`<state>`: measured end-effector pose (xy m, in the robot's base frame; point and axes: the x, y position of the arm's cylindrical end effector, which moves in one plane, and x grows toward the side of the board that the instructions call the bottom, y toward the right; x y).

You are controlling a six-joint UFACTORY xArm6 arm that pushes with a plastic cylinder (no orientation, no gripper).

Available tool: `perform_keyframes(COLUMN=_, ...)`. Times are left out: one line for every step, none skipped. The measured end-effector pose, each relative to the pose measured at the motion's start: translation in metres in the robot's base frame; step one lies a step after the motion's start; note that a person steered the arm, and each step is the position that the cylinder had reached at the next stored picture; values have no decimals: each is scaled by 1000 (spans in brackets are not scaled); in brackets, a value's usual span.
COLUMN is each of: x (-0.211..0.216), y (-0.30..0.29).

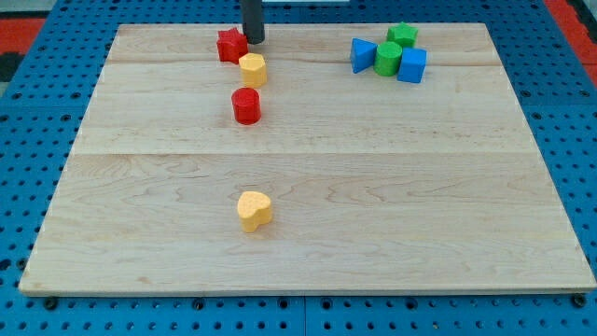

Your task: Move both the red blocks parallel to each other

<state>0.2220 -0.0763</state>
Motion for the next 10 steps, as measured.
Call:
perform_keyframes(x=0, y=-21)
perform_keyframes(x=0, y=-72)
perform_keyframes(x=5, y=-77)
perform_keyframes(x=77, y=-59)
perform_keyframes(x=129, y=-25)
perform_keyframes(x=139, y=9)
perform_keyframes(x=169, y=29)
perform_keyframes(x=212, y=18)
perform_keyframes(x=181, y=36)
perform_keyframes(x=163, y=63)
